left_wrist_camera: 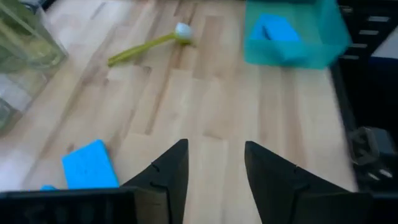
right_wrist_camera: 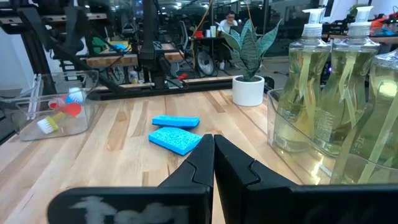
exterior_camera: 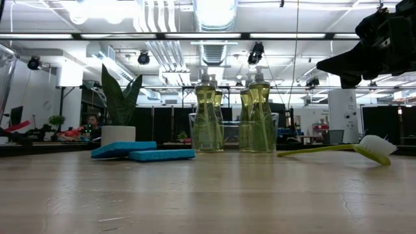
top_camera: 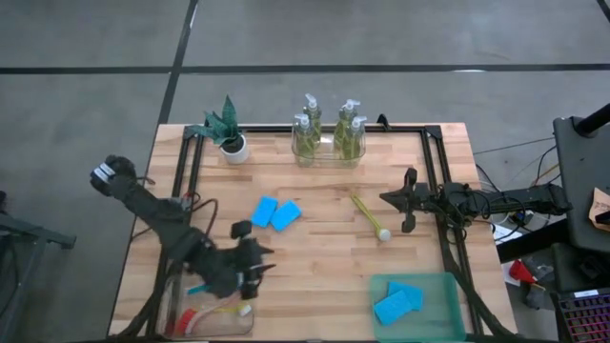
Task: Pick & Place Kitchen Sink Supplies
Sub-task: Put the green dish brush into the bottom transparent bin
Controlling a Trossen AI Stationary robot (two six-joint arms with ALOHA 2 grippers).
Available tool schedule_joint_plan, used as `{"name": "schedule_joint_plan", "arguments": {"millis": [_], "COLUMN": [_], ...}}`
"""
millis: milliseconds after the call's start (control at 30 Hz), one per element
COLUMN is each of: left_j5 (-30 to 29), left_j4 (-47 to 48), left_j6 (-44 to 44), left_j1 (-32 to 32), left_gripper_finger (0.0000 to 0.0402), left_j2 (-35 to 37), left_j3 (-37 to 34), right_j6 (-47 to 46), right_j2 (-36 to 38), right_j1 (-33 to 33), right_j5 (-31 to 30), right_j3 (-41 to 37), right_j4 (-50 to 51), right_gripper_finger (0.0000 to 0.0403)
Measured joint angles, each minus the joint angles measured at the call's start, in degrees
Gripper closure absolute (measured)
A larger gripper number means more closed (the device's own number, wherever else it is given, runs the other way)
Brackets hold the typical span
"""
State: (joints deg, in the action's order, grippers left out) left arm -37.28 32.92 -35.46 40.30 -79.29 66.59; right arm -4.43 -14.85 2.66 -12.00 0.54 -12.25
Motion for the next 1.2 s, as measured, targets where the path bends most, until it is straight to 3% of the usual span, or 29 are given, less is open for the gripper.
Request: {"name": "schedule_joint_plan", "arguments": {"millis": [167, 367, 633, 1200], "left_j5": [2.5, 3.4, 4.3, 2.2], "left_j4": [-5.8, -19.1, -36.0, -49.0], "left_j6": [10.3, 27.3, 43.1, 56.9], "left_j1": [-7.1, -13.4, -19.1, -26.7], "left_gripper_finger": [0.0217, 0.0169, 0.0165, 0.0165], "left_j2": [-2.2, -7.1, -17.0, -36.6], "left_j3": [0.0, -0.1, -0.1, 8.8], "right_j6": [0.0, 0.1, 0.0, 0.1], "right_j2": [0.0, 0.0, 0.0, 0.1], "right_j1": [0.0, 0.0, 0.0, 0.0], "right_j5": [0.0, 0.0, 0.0, 0.0], "right_j3": [0.0, 0.0, 0.0, 0.0], "right_j4": [0.0, 0.0, 0.0, 0.0], "right_gripper_finger": [0.0394, 0.0394, 0.0394, 0.0394]}}
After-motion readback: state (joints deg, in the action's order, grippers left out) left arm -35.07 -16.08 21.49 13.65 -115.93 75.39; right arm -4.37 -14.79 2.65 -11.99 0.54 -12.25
